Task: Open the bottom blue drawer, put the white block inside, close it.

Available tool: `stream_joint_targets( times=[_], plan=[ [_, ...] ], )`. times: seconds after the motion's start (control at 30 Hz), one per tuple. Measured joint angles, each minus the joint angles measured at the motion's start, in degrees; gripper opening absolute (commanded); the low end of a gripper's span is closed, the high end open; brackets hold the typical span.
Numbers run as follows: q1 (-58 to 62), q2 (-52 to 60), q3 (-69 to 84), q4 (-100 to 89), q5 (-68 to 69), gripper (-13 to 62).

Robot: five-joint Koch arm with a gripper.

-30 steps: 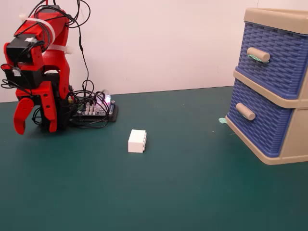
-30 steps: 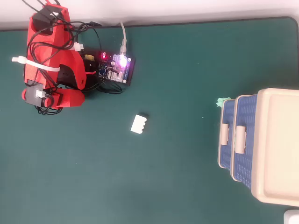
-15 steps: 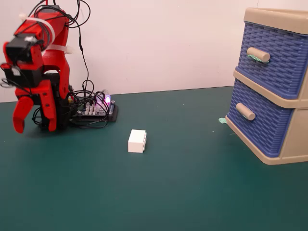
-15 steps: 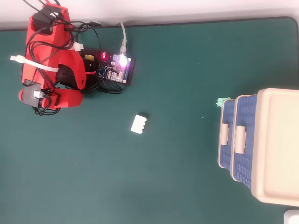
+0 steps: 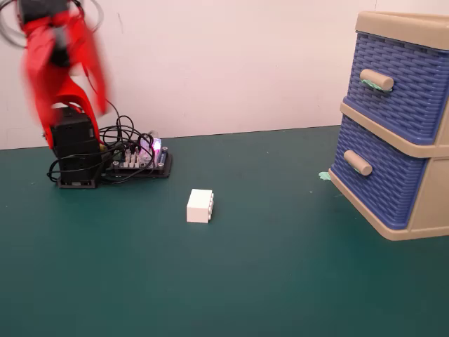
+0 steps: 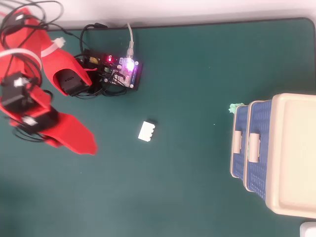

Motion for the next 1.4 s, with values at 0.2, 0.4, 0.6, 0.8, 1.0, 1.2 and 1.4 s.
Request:
stream_joint_targets(
  times=[0.2,0.4,0.6,0.8,1.0,1.2,1.4],
  plan=[
    [-25.8,-20.6,1.0,-32.4,34.3,33.8],
    [-35.2,-36.2,15.6,-79.5,38.7,33.8],
    [-38.4,-54.8,18.1,-122.6,38.7,33.7],
    [-39.4,-69.4,6.9,-131.7,38.7,33.4],
    [-42.6,-73.2,-2.3,-131.8,38.8,31.0],
    [-44.6,-73.8,-7.3,-127.2,38.7,26.3],
    [-44.6,-75.0,-11.2,-122.1,38.7,17.9]
  ],
)
